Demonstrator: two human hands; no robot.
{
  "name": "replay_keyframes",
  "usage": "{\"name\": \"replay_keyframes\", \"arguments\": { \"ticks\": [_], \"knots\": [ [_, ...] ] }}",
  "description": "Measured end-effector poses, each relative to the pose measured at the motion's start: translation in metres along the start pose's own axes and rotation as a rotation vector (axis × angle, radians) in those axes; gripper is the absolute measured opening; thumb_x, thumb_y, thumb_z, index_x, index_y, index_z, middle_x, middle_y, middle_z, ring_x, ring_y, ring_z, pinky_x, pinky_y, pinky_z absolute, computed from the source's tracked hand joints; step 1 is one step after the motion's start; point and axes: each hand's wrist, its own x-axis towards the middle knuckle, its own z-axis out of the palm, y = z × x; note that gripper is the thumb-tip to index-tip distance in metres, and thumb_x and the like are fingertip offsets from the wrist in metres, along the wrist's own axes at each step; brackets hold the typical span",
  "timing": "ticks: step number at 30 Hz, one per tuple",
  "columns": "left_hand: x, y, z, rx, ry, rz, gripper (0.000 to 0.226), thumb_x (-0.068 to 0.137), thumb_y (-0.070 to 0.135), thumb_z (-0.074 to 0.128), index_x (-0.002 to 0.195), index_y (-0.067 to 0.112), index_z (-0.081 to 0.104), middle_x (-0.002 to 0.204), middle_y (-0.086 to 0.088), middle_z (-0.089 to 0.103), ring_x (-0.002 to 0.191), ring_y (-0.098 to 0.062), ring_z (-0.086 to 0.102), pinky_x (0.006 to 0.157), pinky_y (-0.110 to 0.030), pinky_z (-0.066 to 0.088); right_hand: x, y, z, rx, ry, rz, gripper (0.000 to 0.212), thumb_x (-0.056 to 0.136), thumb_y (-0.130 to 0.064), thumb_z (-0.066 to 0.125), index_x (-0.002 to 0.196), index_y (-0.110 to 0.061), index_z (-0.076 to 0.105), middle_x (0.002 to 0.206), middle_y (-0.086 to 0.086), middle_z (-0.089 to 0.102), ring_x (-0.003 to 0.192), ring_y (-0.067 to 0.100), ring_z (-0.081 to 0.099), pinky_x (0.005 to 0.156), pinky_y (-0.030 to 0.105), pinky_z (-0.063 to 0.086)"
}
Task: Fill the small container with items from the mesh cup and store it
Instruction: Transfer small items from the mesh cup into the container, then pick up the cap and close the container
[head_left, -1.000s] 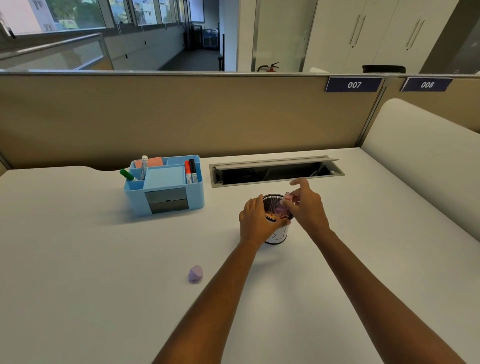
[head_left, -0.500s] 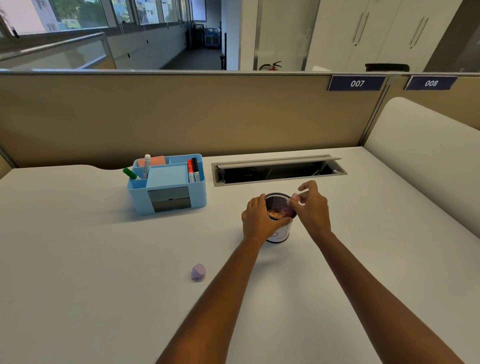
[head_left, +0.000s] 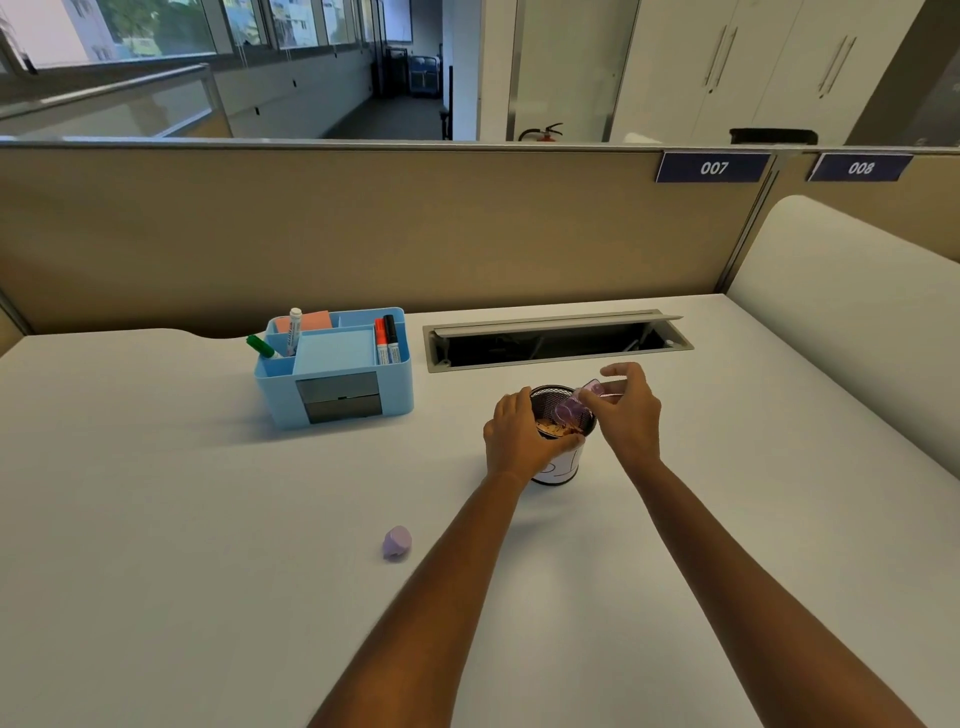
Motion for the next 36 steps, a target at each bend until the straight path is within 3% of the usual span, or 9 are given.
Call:
{"name": "replay_keyframes", "arguments": {
  "ticks": [4, 9, 13, 17, 20, 24, 27, 30, 36],
  "knots": [
    [0.000, -0.002, -0.001, -0.010, -0.014, 0.003, 0.089, 0.073, 0.053, 0.064, 0.140, 0.012, 0.021, 0.152, -0.012, 0.024, 0.142, -0.030, 0.016, 0.114, -0.049, 0.021, 0.000, -0.006, -0.001, 0.221, 0.051, 0.165, 0.037, 0.081, -0.015, 0.065, 0.114, -0.004, 0.052, 0.120, 0.022, 0.059, 0.107, 0.033, 0.058, 0.077, 0.031, 0.049],
    [-0.016, 0.008, -0.011, -0.317, 0.150, 0.013, 0.085, 0.072, 0.065, 0.034, 0.134, 0.008, 0.036, 0.150, -0.012, 0.030, 0.143, -0.028, 0.014, 0.116, -0.045, 0.018, -0.015, -0.014, -0.002, 0.692, -0.119, 0.389, 0.024, 0.082, -0.009, 0.061, 0.105, -0.004, 0.056, 0.105, 0.018, 0.062, 0.090, 0.023, 0.062, 0.081, 0.031, 0.054],
    [-0.021, 0.012, -0.016, -0.570, 0.242, 0.004, 0.038, 0.092, 0.019, 0.050, 0.126, 0.003, 0.047, 0.147, -0.016, 0.034, 0.141, -0.028, 0.020, 0.115, -0.043, 0.022, -0.032, -0.018, 0.006, 0.874, -0.298, 0.428, 0.029, 0.085, -0.007, 0.056, 0.112, 0.003, 0.054, 0.100, 0.014, 0.064, 0.092, 0.024, 0.064, 0.075, 0.024, 0.057],
    [-0.026, 0.007, -0.024, -0.751, 0.205, -0.098, 0.034, 0.092, 0.020, 0.048, 0.121, 0.003, 0.051, 0.139, -0.017, 0.046, 0.134, -0.030, 0.035, 0.113, -0.042, 0.032, -0.046, -0.018, 0.019, 0.810, -0.351, 0.424, 0.031, 0.087, -0.005, 0.053, 0.117, 0.001, 0.053, 0.113, 0.017, 0.060, 0.102, 0.028, 0.060, 0.086, 0.030, 0.052],
    [-0.031, -0.008, -0.035, -0.795, 0.231, -0.130, 0.031, 0.092, 0.021, 0.048, 0.117, 0.002, 0.053, 0.128, -0.018, 0.057, 0.117, -0.029, 0.052, 0.096, -0.032, 0.044, -0.059, -0.019, 0.033, 0.686, -0.343, 0.356, 0.033, 0.086, -0.002, 0.054, 0.118, 0.003, 0.050, 0.110, 0.018, 0.060, 0.099, 0.030, 0.060, 0.075, 0.023, 0.056],
    [-0.038, -0.038, -0.052, -0.802, 0.310, -0.179, 0.030, 0.093, 0.020, 0.045, 0.111, -0.001, 0.056, 0.118, -0.019, 0.063, 0.097, -0.018, 0.058, 0.074, -0.011, 0.044, -0.084, -0.012, 0.057, 0.371, -0.366, 0.196, 0.033, 0.082, 0.001, 0.058, 0.114, 0.003, 0.052, 0.101, 0.019, 0.062, 0.094, 0.029, 0.061, 0.085, 0.036, 0.051],
    [-0.046, -0.063, -0.065, -0.777, 0.317, -0.261, 0.034, 0.094, 0.023, 0.044, 0.113, -0.002, 0.055, 0.118, -0.021, 0.062, 0.103, -0.026, 0.059, 0.090, -0.028, 0.047, -0.107, -0.004, 0.078, 0.046, -0.495, 0.012, 0.028, 0.082, -0.007, 0.062, 0.110, -0.005, 0.056, 0.114, 0.015, 0.062, 0.093, 0.023, 0.061, 0.079, 0.025, 0.047],
    [-0.056, -0.085, -0.076, -0.701, 0.331, -0.332, 0.036, 0.093, 0.024, 0.044, 0.120, 0.001, 0.050, 0.122, -0.022, 0.060, 0.111, -0.037, 0.057, 0.102, -0.046, 0.045, -0.128, 0.000, 0.099, -0.139, -0.685, -0.105, 0.038, 0.085, -0.019, 0.060, 0.120, -0.010, 0.050, 0.130, 0.012, 0.052, 0.109, 0.024, 0.055, 0.089, 0.026, 0.044],
    [-0.079, -0.121, -0.092, -0.510, 0.382, -0.381, 0.041, 0.091, 0.025, 0.051, 0.126, 0.006, 0.046, 0.132, -0.019, 0.053, 0.116, -0.037, 0.053, 0.100, -0.049, 0.047, -0.151, 0.005, 0.125, -0.339, -0.850, -0.316, 0.043, 0.087, -0.027, 0.056, 0.128, -0.019, 0.044, 0.136, 0.007, 0.046, 0.120, 0.024, 0.045, 0.101, 0.031, 0.039]
  ]
}}
